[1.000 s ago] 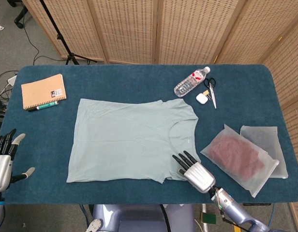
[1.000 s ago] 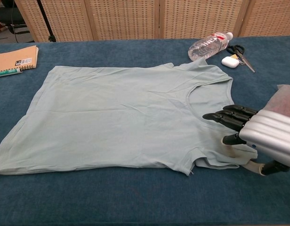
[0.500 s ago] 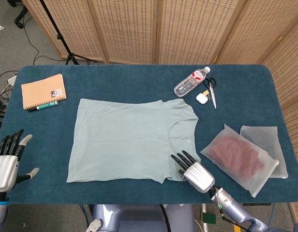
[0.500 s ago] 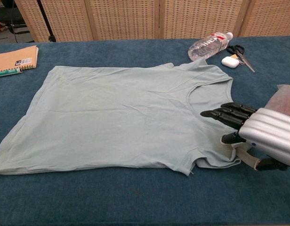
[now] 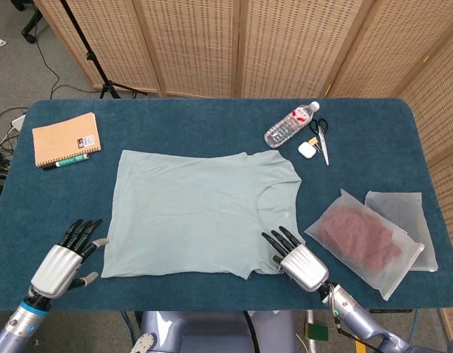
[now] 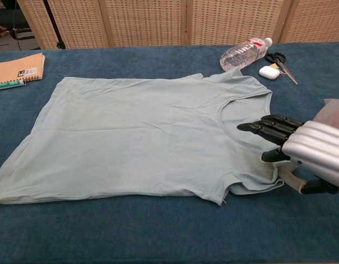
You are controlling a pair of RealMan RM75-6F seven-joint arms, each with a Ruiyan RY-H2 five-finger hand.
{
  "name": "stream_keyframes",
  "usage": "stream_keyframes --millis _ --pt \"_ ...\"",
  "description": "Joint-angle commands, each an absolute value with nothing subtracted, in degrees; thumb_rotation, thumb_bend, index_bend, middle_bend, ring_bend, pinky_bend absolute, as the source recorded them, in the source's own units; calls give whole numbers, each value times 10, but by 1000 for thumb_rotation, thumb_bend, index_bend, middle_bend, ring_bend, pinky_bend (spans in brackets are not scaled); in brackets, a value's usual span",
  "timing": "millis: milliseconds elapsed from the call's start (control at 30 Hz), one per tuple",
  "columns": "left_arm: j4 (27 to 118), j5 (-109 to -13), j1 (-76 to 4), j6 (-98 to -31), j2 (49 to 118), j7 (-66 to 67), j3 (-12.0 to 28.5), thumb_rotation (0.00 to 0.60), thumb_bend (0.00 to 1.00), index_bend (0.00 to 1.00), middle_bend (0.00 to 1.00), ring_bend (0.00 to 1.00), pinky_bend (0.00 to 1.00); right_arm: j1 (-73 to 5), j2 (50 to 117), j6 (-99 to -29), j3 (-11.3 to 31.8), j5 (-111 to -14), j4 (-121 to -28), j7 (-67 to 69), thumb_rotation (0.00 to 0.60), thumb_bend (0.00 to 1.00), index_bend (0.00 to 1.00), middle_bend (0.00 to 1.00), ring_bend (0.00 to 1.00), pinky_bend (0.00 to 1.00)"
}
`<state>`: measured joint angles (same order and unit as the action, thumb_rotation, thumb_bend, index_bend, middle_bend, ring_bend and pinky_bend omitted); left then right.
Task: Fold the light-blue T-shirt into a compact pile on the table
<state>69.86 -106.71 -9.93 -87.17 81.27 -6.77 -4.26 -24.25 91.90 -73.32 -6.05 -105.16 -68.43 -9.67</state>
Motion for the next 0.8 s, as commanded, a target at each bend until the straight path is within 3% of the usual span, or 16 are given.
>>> stream_keyframes --millis 33,233,500,800 --pt "653 -1078 -111 -868 853 -99 -60 600 10 416 0 0 0 -243 918 -733 -61 -1050 -685 -97 600 672 578 0 0 0" --pt "596 -1062 -104 -880 896 -113 -60 600 39 542 0 0 0 -244 917 -734 -62 -1048 -687 -97 600 672 578 0 0 0" --pt "532 -1050 -95 -893 927 -153 -72 600 164 565 0 0 0 -244 915 -735 -62 -1043 -690 -97 600 672 578 0 0 0" --pt "486 -1040 -89 -900 950 -171 -77 600 177 572 0 0 0 -245 915 -734 -62 -1040 -688 -98 600 672 578 0 0 0"
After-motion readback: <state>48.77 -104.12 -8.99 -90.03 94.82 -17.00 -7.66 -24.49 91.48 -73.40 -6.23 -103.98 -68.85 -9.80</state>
